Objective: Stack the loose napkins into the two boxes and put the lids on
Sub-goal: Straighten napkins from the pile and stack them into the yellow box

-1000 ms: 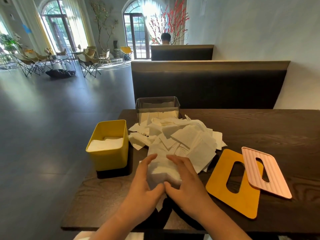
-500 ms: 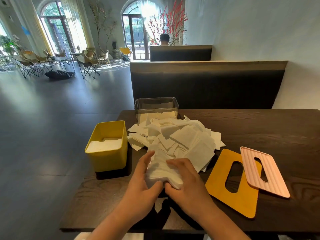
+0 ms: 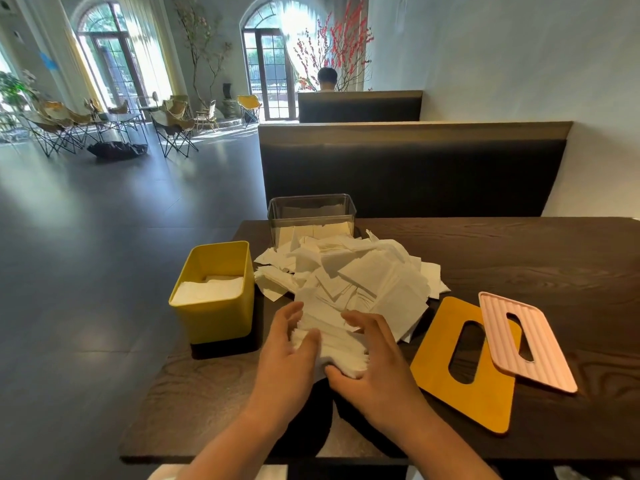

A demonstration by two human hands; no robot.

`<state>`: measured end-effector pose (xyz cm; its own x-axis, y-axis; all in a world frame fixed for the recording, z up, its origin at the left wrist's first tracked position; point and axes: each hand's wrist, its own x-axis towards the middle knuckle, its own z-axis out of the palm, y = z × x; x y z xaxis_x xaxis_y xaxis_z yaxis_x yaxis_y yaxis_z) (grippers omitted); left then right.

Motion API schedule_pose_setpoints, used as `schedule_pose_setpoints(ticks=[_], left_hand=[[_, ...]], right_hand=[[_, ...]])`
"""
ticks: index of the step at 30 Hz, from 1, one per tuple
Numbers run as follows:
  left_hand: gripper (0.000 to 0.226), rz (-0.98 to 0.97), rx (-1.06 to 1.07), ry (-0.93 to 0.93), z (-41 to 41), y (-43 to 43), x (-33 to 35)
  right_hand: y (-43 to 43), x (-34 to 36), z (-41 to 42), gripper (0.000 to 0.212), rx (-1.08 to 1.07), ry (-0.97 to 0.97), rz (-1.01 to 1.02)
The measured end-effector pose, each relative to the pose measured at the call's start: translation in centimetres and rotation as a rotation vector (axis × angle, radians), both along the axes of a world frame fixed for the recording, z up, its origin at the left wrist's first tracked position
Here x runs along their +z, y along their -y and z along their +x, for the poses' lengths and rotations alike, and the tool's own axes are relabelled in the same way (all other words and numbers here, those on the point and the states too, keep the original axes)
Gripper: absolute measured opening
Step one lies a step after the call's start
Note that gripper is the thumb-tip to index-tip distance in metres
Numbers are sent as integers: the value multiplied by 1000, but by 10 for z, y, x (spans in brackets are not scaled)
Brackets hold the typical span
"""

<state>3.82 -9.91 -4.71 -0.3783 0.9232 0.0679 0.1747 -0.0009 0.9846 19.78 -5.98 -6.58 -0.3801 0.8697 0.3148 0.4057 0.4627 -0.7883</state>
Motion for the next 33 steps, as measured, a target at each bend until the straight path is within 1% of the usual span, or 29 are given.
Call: schedule_pose_setpoints(ticks=[5, 9, 11, 14, 17, 20, 23, 26, 30, 33], left_hand=[[43, 32, -5, 39, -4, -3, -2], [47, 49, -114, 59, -8, -2, 1], [55, 68, -161, 34, -9, 0, 2], [64, 58, -236, -79, -16, 4, 3], [81, -1, -345, -182, -30, 4, 3], [98, -33, -407, -257, -41, 2, 6], [107, -22, -451, -386, -46, -5, 10], [103, -37, -471, -441, -50, -13, 12], [86, -77, -480, -456, -49, -14, 9], [76, -64, -461, -504, -47, -13, 7]], right_hand=[[-2, 1, 2, 58, 31, -60, -103], [-2, 3, 2, 54, 25, -66, -34], [-3, 1, 2, 46, 19, -78, -6], [-3, 0, 2, 35, 14, -134, -40], [-3, 2, 3, 35, -13, -157, -42], [-4, 2, 3, 34, -47, -133, 1], [-6, 2, 4, 34, -67, -172, -8], [-6, 3, 7, 32, -69, -240, -83], [-6, 6, 13, 30, -32, -254, -223], [-7, 11, 18, 18, -35, -202, -193]])
